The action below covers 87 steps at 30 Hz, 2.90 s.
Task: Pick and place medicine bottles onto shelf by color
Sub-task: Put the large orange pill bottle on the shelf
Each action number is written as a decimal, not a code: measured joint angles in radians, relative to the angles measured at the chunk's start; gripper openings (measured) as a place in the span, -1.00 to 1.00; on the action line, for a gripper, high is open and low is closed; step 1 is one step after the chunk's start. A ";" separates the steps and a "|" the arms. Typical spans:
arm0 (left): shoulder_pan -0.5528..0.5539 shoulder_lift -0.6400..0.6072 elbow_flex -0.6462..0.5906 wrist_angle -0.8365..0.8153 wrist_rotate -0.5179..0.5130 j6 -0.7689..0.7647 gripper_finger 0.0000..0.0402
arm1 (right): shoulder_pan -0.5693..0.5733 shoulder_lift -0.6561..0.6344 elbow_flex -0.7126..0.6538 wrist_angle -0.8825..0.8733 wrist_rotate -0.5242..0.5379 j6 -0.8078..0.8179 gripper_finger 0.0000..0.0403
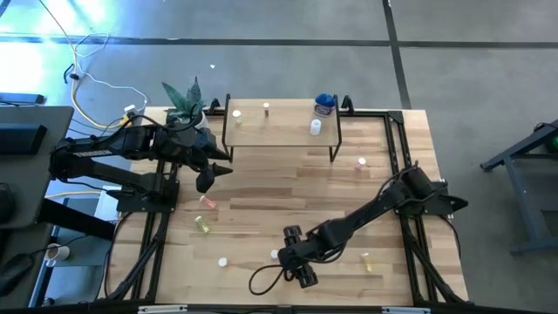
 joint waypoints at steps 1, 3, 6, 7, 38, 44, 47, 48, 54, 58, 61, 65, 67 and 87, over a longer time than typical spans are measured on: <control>0.000 0.000 0.000 0.000 0.000 0.000 0.04 | 0.000 0.005 0.000 0.005 0.000 0.001 0.34; 0.000 0.000 0.000 0.000 0.000 0.000 0.04 | 0.000 0.015 0.000 0.018 0.000 0.018 0.34; 0.000 0.000 0.000 -0.001 0.000 0.000 0.04 | 0.000 0.030 0.000 0.027 0.000 0.025 0.34; 0.000 0.000 0.000 -0.001 0.000 0.000 0.04 | 0.000 0.031 0.000 0.026 0.000 0.027 0.34; 0.000 0.000 0.000 -0.082 -0.027 -0.017 0.04 | 0.002 -0.044 0.036 -0.044 -0.072 0.175 -0.05; 0.000 0.000 0.000 -0.082 -0.027 -0.018 0.04 | -0.014 -0.065 0.110 -0.130 -0.058 0.185 -0.04; 0.000 0.000 0.000 -0.082 -0.027 -0.023 0.04 | -0.038 -0.065 0.158 -0.179 -0.053 0.204 -0.04; 0.000 0.000 0.000 -0.082 -0.027 -0.023 0.04 | -0.047 -0.065 0.172 -0.196 -0.051 0.208 -0.04; 0.000 0.000 0.000 -0.082 -0.027 0.026 0.04 | -0.115 -0.066 0.251 -0.289 -0.023 0.204 -0.04; 0.000 0.000 0.000 -0.082 -0.028 0.059 0.04 | -0.171 -0.066 0.279 -0.320 -0.004 0.187 -0.04; 0.000 0.000 0.000 -0.086 -0.061 0.079 0.04 | -0.216 -0.066 0.292 -0.325 -0.004 0.169 -0.04; 0.007 -0.019 0.000 -0.125 -0.133 0.084 0.04 | -0.273 -0.066 0.313 -0.326 -0.004 0.147 -0.04; 0.016 -0.034 0.000 -0.147 -0.149 0.092 0.04 | -0.299 -0.066 0.331 -0.327 -0.004 0.132 -0.03; 0.213 -0.106 0.000 -0.110 -0.307 0.190 0.04 | -0.630 -0.066 0.556 -0.340 -0.005 -0.014 -0.03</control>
